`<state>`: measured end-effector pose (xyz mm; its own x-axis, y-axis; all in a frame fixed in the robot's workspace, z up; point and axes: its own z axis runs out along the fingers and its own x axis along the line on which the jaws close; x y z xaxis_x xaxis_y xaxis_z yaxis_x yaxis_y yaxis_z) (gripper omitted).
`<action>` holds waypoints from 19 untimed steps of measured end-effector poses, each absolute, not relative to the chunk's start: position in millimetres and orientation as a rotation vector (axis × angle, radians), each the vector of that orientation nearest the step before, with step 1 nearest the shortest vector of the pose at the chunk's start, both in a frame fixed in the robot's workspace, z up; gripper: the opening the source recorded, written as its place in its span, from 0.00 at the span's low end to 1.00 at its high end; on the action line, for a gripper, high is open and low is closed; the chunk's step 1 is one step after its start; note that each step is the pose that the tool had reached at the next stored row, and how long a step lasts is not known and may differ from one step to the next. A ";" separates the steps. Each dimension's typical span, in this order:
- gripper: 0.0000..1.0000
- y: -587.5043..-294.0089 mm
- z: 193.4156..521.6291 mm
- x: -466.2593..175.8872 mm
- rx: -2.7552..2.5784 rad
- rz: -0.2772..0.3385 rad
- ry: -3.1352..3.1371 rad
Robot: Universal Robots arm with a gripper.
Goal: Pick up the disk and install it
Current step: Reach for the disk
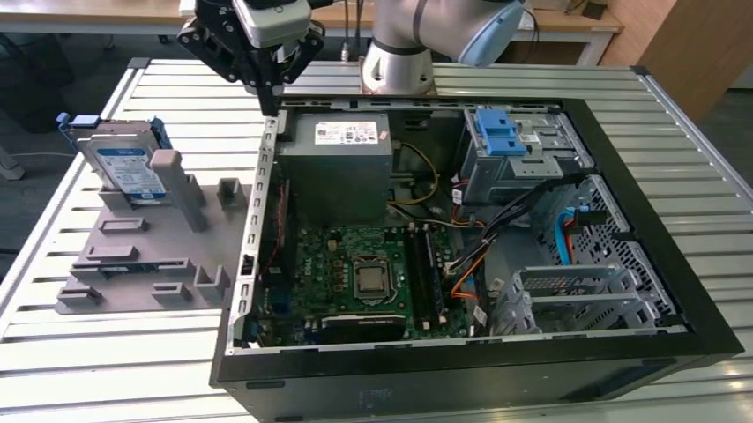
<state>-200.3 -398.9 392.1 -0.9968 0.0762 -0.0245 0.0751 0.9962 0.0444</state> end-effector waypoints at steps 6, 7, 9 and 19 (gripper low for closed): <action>0.11 -398.9 392.0 -203.8 0.118 0.068 3.113; 0.11 -398.9 392.0 -204.3 0.118 0.068 3.112; 0.11 -398.9 392.0 -205.5 0.118 0.068 3.112; 0.11 -398.9 391.8 -211.4 0.118 0.068 3.113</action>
<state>-211.4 -398.9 391.8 -0.9968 0.0763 -0.0244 0.0751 0.9962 0.0444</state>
